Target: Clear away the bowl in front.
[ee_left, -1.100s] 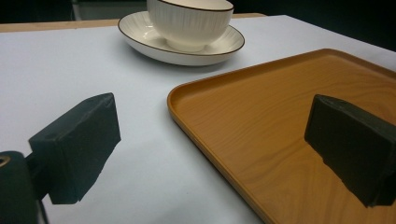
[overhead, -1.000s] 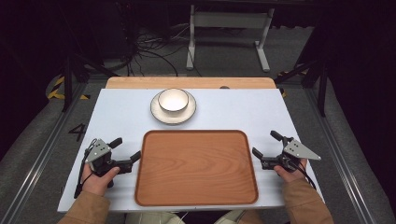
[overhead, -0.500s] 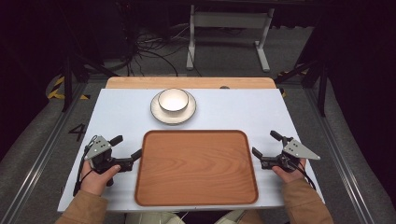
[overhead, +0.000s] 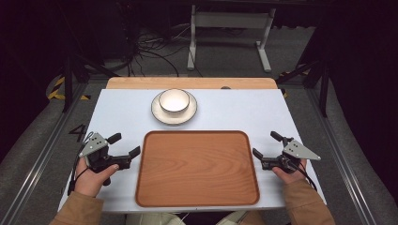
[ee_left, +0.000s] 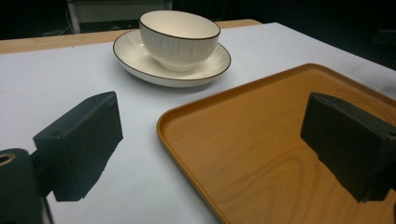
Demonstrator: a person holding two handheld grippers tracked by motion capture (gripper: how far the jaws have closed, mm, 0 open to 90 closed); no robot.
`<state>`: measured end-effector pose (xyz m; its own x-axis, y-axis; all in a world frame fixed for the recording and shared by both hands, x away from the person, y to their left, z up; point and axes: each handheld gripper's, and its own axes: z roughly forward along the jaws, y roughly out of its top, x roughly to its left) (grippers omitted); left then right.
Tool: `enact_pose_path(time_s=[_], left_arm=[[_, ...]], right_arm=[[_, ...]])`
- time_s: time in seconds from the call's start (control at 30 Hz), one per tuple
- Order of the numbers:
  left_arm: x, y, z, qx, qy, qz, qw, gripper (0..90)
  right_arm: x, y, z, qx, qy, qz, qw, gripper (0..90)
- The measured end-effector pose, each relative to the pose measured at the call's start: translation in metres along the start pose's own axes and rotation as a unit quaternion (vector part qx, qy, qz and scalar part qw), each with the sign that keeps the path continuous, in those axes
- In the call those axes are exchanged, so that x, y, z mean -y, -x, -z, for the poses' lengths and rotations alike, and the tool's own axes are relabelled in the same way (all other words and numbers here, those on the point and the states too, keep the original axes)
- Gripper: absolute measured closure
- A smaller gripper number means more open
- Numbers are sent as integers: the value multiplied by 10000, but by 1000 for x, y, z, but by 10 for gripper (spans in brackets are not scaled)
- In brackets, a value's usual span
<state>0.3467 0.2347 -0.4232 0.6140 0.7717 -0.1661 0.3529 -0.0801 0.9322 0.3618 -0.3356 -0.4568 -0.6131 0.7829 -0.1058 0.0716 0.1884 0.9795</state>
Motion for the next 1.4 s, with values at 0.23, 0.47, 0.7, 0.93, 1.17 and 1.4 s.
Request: enact_pose_path(time_s=[0.23, 0.47, 0.7, 0.93, 1.17, 1.4], left_arm=[[-4, 3, 3, -54, -149, -74, 9998, 109], [-14, 5, 0, -43, -109, -55, 9999, 118], [-37, 8, -17, 67, -168, -215, 9996, 126], [-55, 10, -34, 168, -198, -295, 9992, 131], [-66, 9, -48, 204, -201, -245, 9993, 131], [-74, 7, -62, 212, -266, -192, 9992, 131]], right_arm=[[0, 0, 0, 21, -8, -19, 10000, 22], [0, 0, -1, 42, -28, -22, 10000, 18], [-1, 0, -2, 39, -136, -30, 9999, 14], [-1, 0, -3, 33, -179, -9, 9998, 15], [-1, 0, -4, 12, -192, 14, 9998, 17], [-2, 0, -4, 9, -199, 22, 9998, 16]])
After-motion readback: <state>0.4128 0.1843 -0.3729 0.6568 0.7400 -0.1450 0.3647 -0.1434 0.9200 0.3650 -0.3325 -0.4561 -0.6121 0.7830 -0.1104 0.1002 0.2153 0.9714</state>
